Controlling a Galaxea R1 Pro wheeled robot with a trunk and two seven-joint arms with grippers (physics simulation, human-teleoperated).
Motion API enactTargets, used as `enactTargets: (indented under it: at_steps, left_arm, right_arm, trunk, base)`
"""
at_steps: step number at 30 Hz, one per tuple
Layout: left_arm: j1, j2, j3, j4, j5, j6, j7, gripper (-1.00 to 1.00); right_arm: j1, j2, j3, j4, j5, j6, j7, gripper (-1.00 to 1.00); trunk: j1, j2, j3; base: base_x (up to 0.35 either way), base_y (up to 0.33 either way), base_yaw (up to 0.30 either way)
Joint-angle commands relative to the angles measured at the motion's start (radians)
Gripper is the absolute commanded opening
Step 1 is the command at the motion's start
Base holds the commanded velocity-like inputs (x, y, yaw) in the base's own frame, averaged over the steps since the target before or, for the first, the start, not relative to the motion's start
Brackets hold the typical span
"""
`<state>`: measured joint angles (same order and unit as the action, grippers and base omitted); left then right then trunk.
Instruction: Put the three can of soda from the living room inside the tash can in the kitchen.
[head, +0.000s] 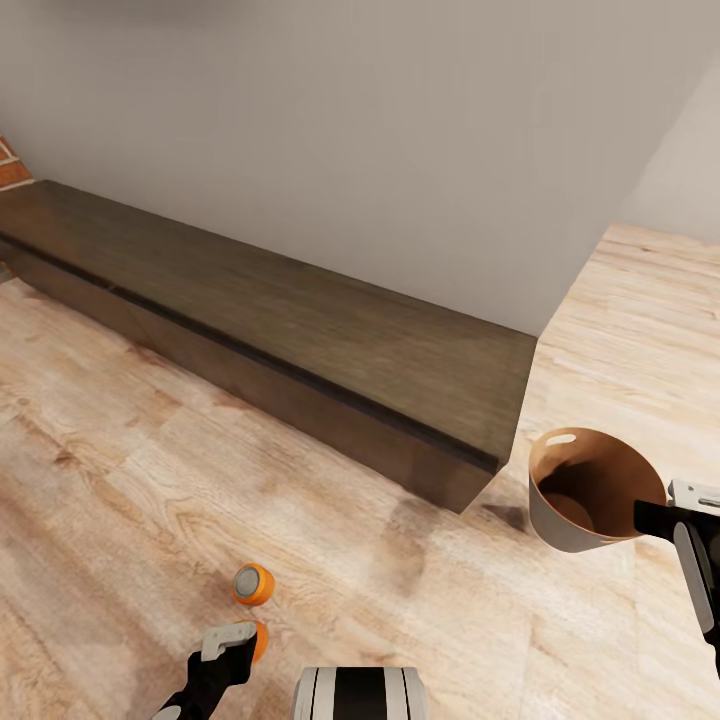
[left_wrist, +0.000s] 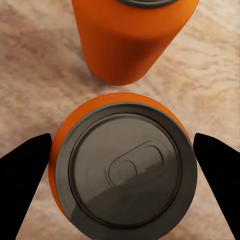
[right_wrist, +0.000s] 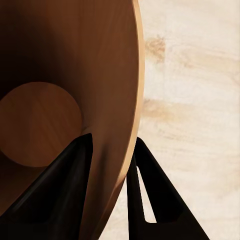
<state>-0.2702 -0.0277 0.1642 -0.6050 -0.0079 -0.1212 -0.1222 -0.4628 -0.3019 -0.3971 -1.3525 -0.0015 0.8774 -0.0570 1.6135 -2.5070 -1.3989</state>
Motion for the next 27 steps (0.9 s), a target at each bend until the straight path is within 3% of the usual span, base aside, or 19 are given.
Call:
enactTargets:
  at_steps: [1, 14, 20, 27]
  left_arm:
    - [0.0, 0.0, 0.001, 0.001, -0.002, 0.0, 0.001, -1.0]
    - [0.0, 0.0, 0.0, 0.001, -0.005, 0.0, 0.001, -1.0]
    - [0.0, 0.0, 0.0, 0.002, -0.021, 0.0, 0.001, -1.0]
    - [0.0, 0.0, 0.0, 0.002, -0.026, 0.0, 0.001, -1.0]
  right_arm:
    - [0.0, 0.0, 0.0, 0.0, 0.003, 0.0, 0.002, -1.0]
    - [0.0, 0.001, 0.0, 0.0, 0.003, 0.0, 0.002, -1.0]
    - [0.0, 0.0, 0.0, 0.0, 0.003, 0.0, 0.002, -1.0]
    - [0.0, 0.0, 0.0, 0.0, 0.003, 0.0, 0.002, -1.0]
  trunk:
    - [0.0, 0.0, 0.0]
    - [0.0, 0.0, 0.0]
    - [-0.003, 0.001, 0.023]
    - [-0.003, 0.001, 0.023]
  base:
    - [0.0, 0.0, 0.0]
    - [0.0, 0.0, 0.0]
    - [0.0, 0.0, 0.0]
    - [0.0, 0.0, 0.0]
